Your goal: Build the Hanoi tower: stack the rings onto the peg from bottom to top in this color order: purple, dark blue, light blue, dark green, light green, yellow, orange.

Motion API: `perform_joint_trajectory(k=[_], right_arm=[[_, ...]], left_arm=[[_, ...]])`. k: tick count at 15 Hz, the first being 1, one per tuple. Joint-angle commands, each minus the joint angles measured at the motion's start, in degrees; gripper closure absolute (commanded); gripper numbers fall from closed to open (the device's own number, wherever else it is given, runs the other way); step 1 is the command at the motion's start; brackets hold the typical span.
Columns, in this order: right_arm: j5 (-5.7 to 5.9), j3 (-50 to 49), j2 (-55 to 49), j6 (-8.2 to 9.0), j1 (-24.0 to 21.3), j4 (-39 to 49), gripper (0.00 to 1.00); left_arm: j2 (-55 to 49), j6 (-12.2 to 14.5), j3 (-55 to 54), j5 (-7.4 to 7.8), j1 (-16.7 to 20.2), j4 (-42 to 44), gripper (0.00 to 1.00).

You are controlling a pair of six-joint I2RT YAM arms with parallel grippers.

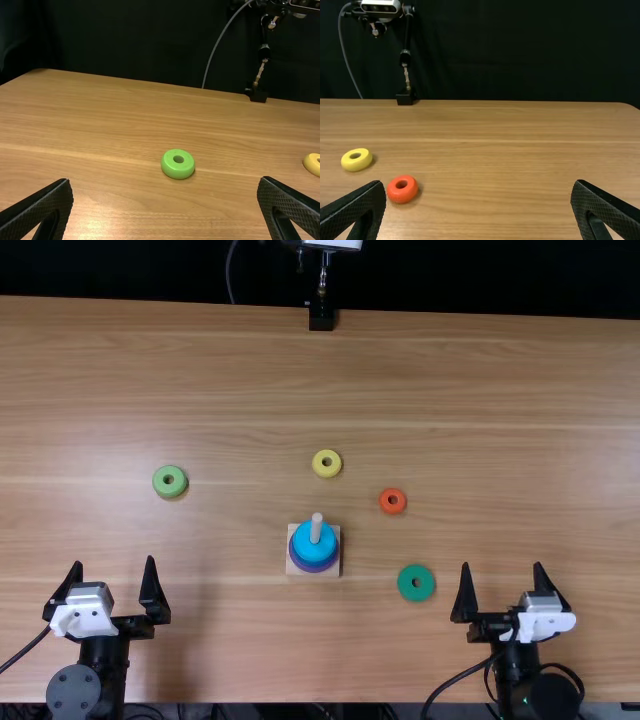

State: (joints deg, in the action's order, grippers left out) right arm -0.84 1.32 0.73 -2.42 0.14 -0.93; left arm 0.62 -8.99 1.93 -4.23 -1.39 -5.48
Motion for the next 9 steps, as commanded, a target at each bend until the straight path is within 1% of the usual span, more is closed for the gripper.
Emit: perform_joint_trajectory(k=[1,2,7,8,9], right_arm=[[0.31,5.3,-0.7,0.41,-0.7,0.4,0.0],[0.31,8.9,1.6,0.41,-0.6,0.6,0.0],[0.0,31.0,29.7,0.73,0.3,-0.5,0.0],[0.1,33.8,34.2,0.83,1.8,-1.8,0.0],[0.1,36.8,37.9,0.83,4.3,-3.9,0.0]], left_arm=[[-0.6,0.6,-1.9,0.01,0.4,-0.3,0.0],[-0.6,0.6,-1.9,0.01,0.4,-0.3,0.0],[-0.6,0.6,-1.9,0.01,0.4,-0.3,0.0],[-0.6,0.6,-1.9,0.01,0.4,-0.3,0.0],[-0.6,0.6,-1.9,0.01,0.4,-0.3,0.0]])
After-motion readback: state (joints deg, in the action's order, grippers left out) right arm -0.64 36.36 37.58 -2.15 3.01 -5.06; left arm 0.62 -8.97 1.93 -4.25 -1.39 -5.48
